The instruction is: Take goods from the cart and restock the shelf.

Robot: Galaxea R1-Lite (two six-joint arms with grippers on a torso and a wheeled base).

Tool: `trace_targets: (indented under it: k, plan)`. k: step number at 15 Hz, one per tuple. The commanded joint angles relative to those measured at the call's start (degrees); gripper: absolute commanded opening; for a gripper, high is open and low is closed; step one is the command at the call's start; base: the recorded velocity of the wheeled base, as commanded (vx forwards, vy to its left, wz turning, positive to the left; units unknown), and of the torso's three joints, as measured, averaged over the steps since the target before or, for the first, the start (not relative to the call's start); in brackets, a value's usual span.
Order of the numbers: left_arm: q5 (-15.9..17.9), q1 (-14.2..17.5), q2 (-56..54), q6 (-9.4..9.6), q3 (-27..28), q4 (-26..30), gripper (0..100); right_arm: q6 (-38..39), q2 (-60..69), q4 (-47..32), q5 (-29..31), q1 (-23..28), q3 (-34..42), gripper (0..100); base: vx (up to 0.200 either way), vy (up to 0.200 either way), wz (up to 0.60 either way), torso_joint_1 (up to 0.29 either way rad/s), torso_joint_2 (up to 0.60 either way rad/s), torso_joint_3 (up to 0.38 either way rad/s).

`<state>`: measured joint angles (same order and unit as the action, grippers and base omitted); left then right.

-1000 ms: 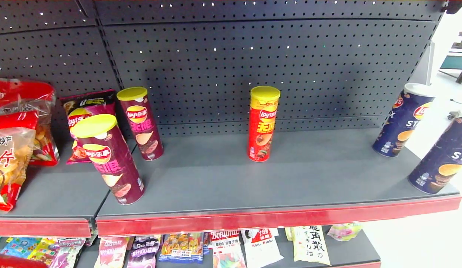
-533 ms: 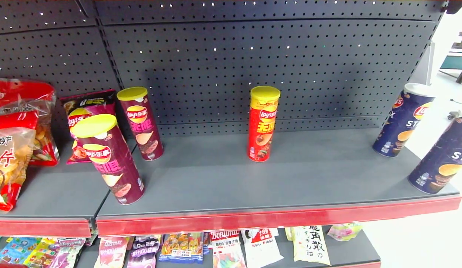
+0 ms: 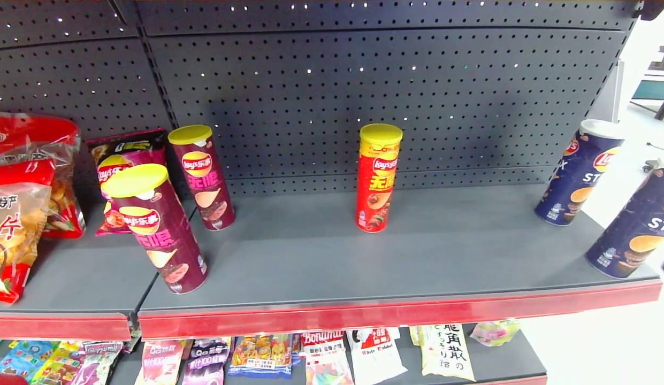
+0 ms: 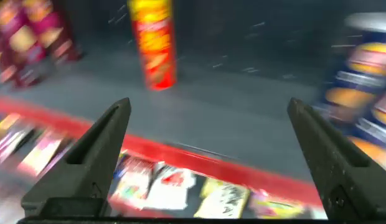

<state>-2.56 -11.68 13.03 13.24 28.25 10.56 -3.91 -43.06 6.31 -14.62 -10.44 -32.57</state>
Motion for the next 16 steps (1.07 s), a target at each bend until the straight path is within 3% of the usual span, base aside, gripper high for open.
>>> trace_targets:
  k: [1,2,3,4,10,16]
  plan:
    - [-0.8,0.0,0.5,0.03,-0.1,0.0,0,-2.1,-30.9,13.2,-4.1,-7.4,-6.7,100,0.000,0.000,0.00,0.000,0.00,0.000]
    - [-1.0,0.0,0.4,-0.06,-0.3,0.0,0,-1.9,-38.4,21.8,-4.2,-5.7,-8.6,100,0.000,0.000,0.00,0.000,0.00,0.000]
    - [-1.0,0.0,0.3,0.03,-0.4,0.0,0,-1.9,-39.8,23.4,-4.3,-5.5,-9.0,100,0.000,0.000,0.00,0.000,0.00,0.000]
    - [-1.0,0.0,0.6,-0.06,0.0,0.0,0,-1.4,-46.2,26.4,-8.9,-5.0,-13.2,100,0.000,0.000,0.00,0.000,0.00,0.000]
    - [-0.9,-0.1,1.9,-0.32,0.8,-0.2,0,-1.5,-61.4,26.6,-11.5,-6.4,-26.8,100,0.000,0.000,0.00,0.000,0.00,0.000]
    - [-0.8,-0.1,3.6,-0.32,1.6,-0.3,0,-1.4,-65.7,26.6,-11.5,-7.2,-30.6,100,0.000,0.000,0.00,0.000,0.00,0.000]
